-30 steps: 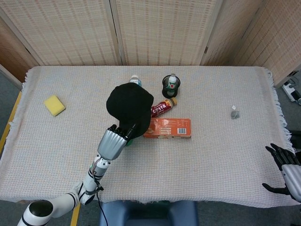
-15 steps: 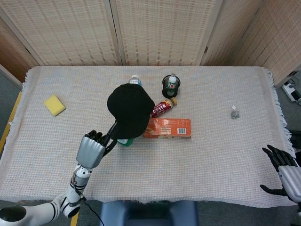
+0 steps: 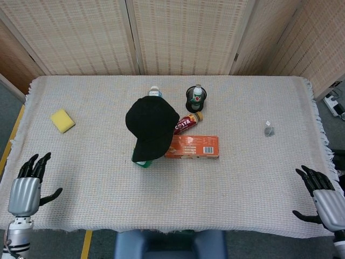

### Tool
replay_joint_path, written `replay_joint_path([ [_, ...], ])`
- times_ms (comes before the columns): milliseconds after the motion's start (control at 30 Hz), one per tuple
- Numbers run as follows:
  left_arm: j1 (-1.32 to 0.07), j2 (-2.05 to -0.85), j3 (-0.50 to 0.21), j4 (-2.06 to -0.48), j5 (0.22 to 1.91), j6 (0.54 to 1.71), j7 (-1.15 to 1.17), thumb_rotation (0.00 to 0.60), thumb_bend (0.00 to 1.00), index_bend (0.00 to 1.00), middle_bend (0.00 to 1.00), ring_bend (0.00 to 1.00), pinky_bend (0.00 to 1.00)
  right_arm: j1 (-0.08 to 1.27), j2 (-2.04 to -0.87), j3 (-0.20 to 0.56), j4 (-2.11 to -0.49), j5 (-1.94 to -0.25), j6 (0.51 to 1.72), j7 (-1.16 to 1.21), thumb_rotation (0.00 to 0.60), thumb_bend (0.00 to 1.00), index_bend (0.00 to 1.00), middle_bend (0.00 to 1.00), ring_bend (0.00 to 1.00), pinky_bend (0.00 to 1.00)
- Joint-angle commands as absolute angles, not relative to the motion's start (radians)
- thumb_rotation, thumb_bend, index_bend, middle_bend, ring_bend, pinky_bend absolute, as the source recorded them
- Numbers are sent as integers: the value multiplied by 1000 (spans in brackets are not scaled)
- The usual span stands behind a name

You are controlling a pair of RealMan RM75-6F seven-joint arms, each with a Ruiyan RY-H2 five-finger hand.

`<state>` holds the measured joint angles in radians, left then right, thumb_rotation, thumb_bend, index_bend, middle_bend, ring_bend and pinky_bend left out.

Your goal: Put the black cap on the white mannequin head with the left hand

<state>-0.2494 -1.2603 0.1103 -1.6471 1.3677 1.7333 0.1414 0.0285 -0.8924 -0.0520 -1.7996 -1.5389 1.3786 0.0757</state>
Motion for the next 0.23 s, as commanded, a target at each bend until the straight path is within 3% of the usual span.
replay_joint_path([
  [33,-157,-1168,132,-1694,1251,1656,2,600,103,109,194,61,160,25,-907,-45,-1795,-1531,1388,61,600,68,0,0,0,0],
  [233,-129,-1168,76,-1644,1281,1691,2,600,98,98,178,40,143,27,-922,-46,-1799,-1530,1382,31,600,68,0,0,0,0],
])
